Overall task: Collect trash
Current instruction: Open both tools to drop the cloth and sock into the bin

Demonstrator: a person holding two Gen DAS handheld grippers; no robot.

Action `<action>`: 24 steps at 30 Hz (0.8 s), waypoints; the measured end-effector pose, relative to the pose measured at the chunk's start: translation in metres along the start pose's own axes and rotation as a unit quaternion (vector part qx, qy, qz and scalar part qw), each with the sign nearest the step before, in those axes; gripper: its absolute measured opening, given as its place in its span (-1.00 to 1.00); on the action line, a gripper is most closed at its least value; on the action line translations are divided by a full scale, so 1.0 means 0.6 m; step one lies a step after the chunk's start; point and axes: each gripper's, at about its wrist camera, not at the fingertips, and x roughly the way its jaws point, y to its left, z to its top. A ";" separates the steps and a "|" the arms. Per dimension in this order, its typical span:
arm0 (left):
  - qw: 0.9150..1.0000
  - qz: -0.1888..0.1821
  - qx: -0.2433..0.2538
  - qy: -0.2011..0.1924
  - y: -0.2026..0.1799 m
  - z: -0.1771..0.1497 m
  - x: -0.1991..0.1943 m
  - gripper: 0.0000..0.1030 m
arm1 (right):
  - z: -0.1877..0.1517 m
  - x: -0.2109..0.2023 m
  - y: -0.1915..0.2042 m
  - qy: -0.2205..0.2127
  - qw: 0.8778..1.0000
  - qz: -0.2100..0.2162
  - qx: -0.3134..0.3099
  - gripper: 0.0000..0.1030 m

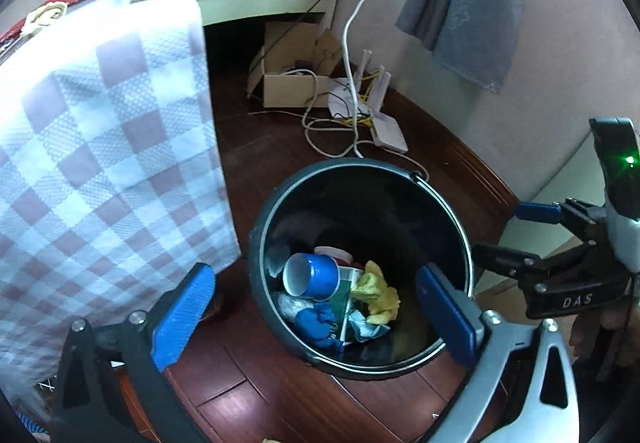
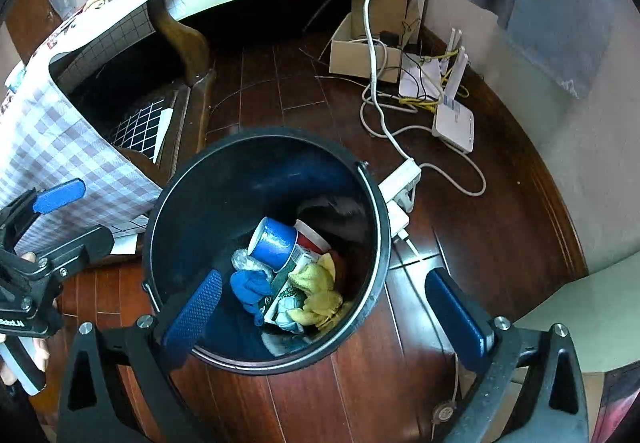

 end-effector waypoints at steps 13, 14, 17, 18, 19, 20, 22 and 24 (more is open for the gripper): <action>1.000 0.016 -0.007 -0.009 0.012 0.001 -0.021 0.98 | 0.004 -0.009 0.020 -0.008 1.000 -0.005 -0.010 0.98; 1.000 0.016 -0.008 -0.011 0.014 -0.001 -0.025 0.98 | 0.005 -0.013 0.023 -0.012 1.000 -0.004 -0.011 0.98; 1.000 0.018 -0.011 -0.015 0.018 -0.003 -0.031 0.98 | 0.006 -0.023 0.031 -0.020 1.000 -0.003 -0.016 0.98; 1.000 0.019 -0.012 -0.016 0.019 -0.003 -0.031 0.98 | 0.006 -0.026 0.035 -0.022 1.000 -0.002 -0.017 0.98; 1.000 0.019 -0.014 -0.016 0.021 -0.003 -0.031 0.98 | 0.006 -0.028 0.038 -0.024 1.000 -0.002 -0.020 0.98; 1.000 0.019 -0.016 -0.016 0.023 -0.005 -0.033 0.98 | 0.006 -0.030 0.041 -0.025 0.999 -0.002 -0.021 0.98; 1.000 0.019 -0.015 -0.016 0.024 -0.005 -0.035 0.98 | 0.007 -0.034 0.045 -0.028 0.999 -0.002 -0.023 0.98; 1.000 0.020 -0.015 -0.017 0.027 -0.006 -0.039 0.98 | 0.006 -0.037 0.049 -0.029 0.999 -0.002 -0.024 0.98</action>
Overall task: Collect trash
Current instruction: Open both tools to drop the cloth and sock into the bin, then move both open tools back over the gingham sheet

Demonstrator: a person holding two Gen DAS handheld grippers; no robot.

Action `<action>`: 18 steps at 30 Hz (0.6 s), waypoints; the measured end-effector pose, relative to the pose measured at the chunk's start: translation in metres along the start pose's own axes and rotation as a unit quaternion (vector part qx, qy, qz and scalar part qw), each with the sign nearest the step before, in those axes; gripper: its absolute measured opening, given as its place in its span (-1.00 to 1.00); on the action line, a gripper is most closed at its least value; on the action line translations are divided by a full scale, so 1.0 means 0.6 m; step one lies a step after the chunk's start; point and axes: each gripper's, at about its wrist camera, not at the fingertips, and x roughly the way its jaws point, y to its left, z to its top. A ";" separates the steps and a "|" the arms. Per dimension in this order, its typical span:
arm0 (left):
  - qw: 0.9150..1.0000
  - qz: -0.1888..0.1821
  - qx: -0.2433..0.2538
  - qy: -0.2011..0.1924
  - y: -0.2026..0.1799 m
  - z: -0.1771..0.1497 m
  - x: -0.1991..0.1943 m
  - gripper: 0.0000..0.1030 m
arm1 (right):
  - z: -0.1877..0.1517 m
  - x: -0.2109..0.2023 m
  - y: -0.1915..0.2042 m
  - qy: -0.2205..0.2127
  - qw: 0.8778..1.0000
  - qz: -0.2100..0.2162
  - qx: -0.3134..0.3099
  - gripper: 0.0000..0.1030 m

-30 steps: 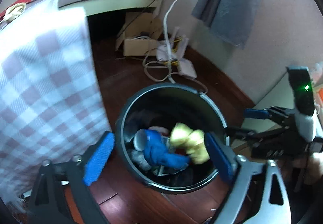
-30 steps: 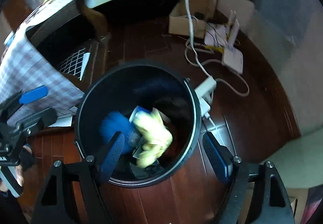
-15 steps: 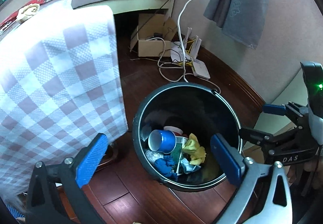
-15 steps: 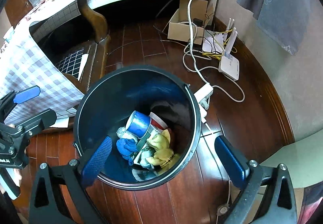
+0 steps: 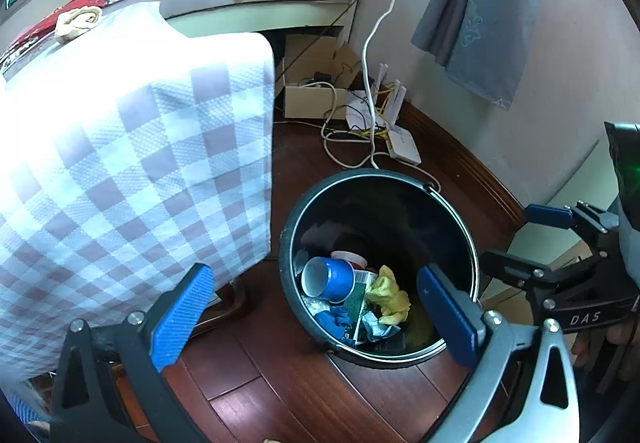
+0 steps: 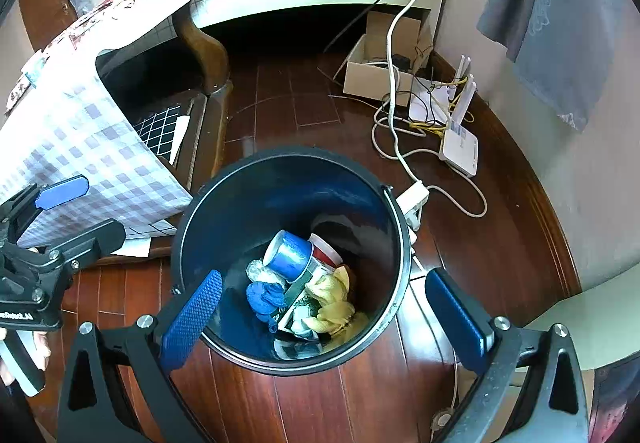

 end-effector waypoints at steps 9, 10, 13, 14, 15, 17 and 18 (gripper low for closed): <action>1.000 0.009 -0.013 -0.007 0.022 -0.008 -0.030 0.98 | 0.003 -0.025 0.026 -0.014 1.000 0.003 -0.008 0.98; 1.000 0.010 -0.015 -0.009 0.026 -0.009 -0.034 0.98 | 0.003 -0.028 0.030 -0.015 1.000 0.004 -0.009 0.98; 1.000 0.012 -0.024 -0.017 0.039 -0.013 -0.050 0.98 | 0.005 -0.038 0.042 -0.020 1.000 0.005 -0.011 0.98; 0.999 0.014 -0.027 -0.020 0.045 -0.013 -0.056 0.98 | 0.005 -0.041 0.045 -0.022 1.000 0.006 -0.010 0.98; 0.999 0.015 -0.030 -0.021 0.049 -0.015 -0.061 0.98 | 0.005 -0.043 0.047 -0.024 1.000 0.007 -0.009 0.98; 0.999 0.018 -0.038 -0.026 0.062 -0.018 -0.074 0.98 | 0.006 -0.051 0.055 -0.028 1.000 0.010 -0.007 0.98; 0.999 0.019 -0.041 -0.028 0.065 -0.017 -0.077 0.98 | 0.006 -0.055 0.059 -0.030 0.999 0.012 -0.006 0.98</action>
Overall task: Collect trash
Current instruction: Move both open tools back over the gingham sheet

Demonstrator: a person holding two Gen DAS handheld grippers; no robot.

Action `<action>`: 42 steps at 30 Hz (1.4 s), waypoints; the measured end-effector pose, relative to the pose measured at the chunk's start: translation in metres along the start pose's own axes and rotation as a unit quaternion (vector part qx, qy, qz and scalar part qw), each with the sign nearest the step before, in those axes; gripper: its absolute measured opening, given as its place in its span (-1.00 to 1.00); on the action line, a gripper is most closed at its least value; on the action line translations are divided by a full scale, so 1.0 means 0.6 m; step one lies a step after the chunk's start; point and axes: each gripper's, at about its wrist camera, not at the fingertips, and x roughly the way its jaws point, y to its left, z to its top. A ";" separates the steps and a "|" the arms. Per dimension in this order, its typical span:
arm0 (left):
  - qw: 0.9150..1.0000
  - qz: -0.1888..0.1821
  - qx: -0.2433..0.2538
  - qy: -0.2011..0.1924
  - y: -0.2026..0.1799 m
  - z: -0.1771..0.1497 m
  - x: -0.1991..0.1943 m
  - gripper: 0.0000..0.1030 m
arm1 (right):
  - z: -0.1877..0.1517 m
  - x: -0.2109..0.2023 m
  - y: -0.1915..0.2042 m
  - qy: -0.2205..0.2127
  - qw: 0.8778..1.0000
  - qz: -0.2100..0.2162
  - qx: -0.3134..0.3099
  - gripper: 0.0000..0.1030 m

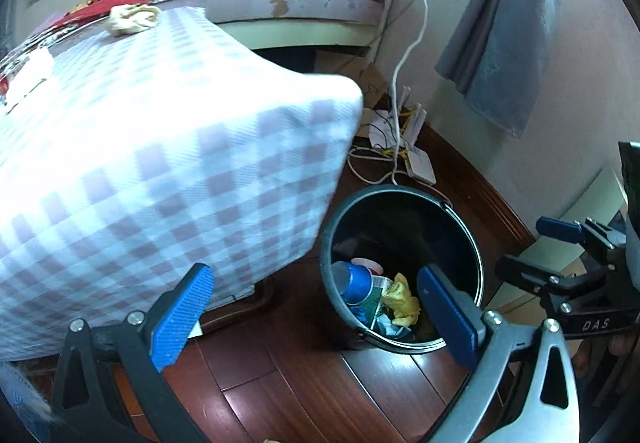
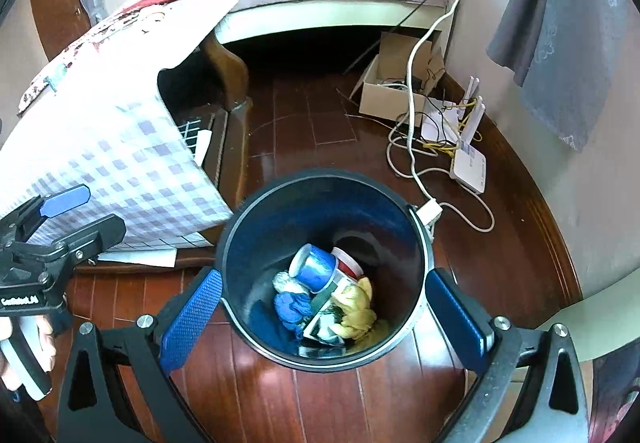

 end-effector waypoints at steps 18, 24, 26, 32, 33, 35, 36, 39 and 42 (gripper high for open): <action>0.996 0.049 -0.052 -0.049 0.106 0.022 -0.104 0.98 | 0.053 -0.063 0.125 -0.046 0.997 0.040 -0.047 0.98; 0.991 0.080 -0.075 -0.075 0.170 0.041 -0.146 0.98 | 0.105 -0.076 0.193 -0.067 0.992 0.063 -0.083 0.98; 0.988 0.094 -0.088 -0.082 0.205 0.050 -0.161 0.98 | 0.125 -0.078 0.218 -0.072 0.990 0.070 -0.097 0.98; 0.979 0.138 -0.118 -0.090 0.307 0.086 -0.182 0.98 | 0.198 -0.075 0.282 -0.078 0.985 0.097 -0.116 0.98; 0.978 0.143 -0.120 -0.092 0.318 0.090 -0.184 0.98 | 0.209 -0.075 0.291 -0.082 0.985 0.099 -0.119 0.98; 0.975 0.162 -0.119 -0.097 0.352 0.109 -0.186 0.98 | 0.240 -0.074 0.317 -0.091 0.981 0.103 -0.134 0.98; 0.974 0.165 -0.119 -0.098 0.362 0.114 -0.188 0.98 | 0.252 -0.073 0.325 -0.095 0.980 0.104 -0.140 0.98; 0.971 0.183 -0.117 -0.104 0.406 0.146 -0.180 0.98 | 0.304 -0.053 0.353 -0.097 0.977 0.120 -0.150 0.98; 0.970 0.189 -0.110 -0.103 0.440 0.172 -0.165 0.98 | 0.357 -0.016 0.374 -0.088 0.976 0.122 -0.159 0.98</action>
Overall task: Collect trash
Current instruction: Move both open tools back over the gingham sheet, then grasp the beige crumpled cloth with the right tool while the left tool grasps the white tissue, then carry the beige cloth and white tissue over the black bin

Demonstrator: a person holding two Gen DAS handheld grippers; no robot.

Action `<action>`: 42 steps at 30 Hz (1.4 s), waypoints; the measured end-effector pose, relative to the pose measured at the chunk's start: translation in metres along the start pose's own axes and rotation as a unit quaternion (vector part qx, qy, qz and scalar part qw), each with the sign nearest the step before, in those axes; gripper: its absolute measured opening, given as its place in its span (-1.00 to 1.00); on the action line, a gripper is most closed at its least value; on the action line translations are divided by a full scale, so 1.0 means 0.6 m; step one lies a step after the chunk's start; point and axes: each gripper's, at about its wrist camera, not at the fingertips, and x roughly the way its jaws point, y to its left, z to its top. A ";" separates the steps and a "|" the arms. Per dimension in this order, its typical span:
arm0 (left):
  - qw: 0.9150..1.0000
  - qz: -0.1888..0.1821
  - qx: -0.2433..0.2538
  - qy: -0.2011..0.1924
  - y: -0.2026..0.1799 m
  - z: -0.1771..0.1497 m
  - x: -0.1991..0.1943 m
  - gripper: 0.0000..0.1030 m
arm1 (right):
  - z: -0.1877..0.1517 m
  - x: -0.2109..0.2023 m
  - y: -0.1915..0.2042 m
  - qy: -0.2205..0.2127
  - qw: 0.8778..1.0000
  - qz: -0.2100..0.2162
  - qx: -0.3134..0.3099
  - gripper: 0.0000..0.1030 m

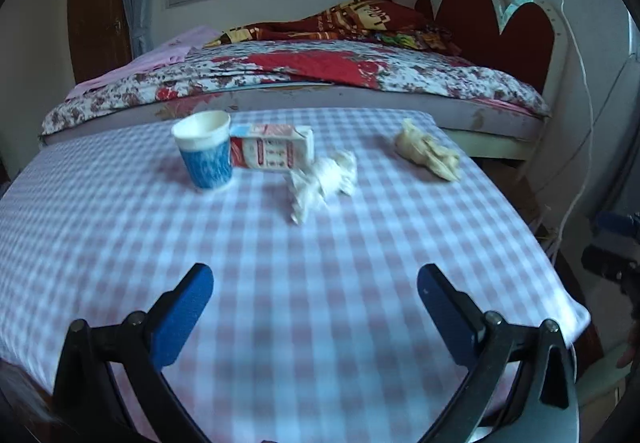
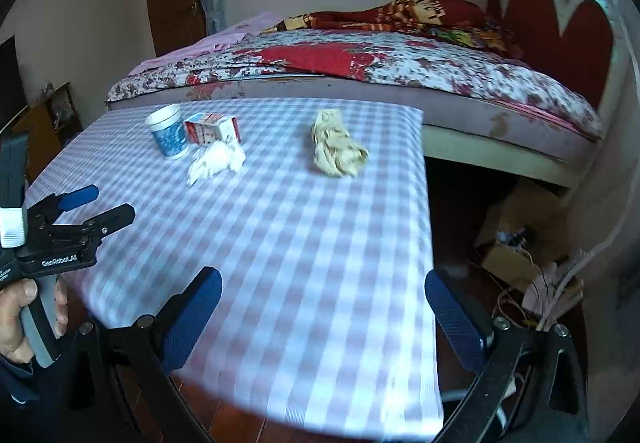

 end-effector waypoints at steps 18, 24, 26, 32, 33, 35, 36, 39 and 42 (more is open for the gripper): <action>0.996 -0.014 0.062 0.057 -0.005 0.091 0.205 0.50 | 0.201 0.307 -0.023 0.078 0.996 0.000 -0.033 0.62; 0.994 -0.042 0.061 0.080 -0.019 0.094 0.227 0.08 | 0.200 0.356 -0.023 0.111 0.993 -0.002 -0.035 0.25; 0.993 -0.046 0.067 0.083 -0.027 0.089 0.229 -0.11 | 0.194 0.358 -0.024 0.114 0.993 -0.001 -0.030 0.09; 0.995 -0.059 0.050 0.064 -0.029 0.088 0.206 -0.37 | 0.179 0.336 -0.024 0.108 0.994 0.008 -0.021 -0.51; 0.995 -0.058 0.050 0.060 -0.031 0.088 0.199 -0.37 | 0.175 0.325 -0.023 0.102 0.995 0.012 -0.018 -0.52; 0.996 -0.062 0.046 0.054 -0.033 0.087 0.182 -0.37 | 0.170 0.305 -0.021 0.089 0.996 0.018 -0.014 -0.53; 0.996 -0.061 0.046 0.050 -0.036 0.084 0.172 -0.37 | 0.167 0.294 -0.021 0.082 0.996 0.020 -0.012 -0.53; 0.996 -0.060 0.049 0.041 -0.043 0.075 0.144 -0.37 | 0.152 0.247 -0.019 0.057 0.998 0.030 0.001 -0.53; 0.996 -0.062 0.052 0.037 -0.051 0.060 0.115 -0.37 | 0.128 0.196 -0.016 0.038 0.999 0.034 0.010 -0.53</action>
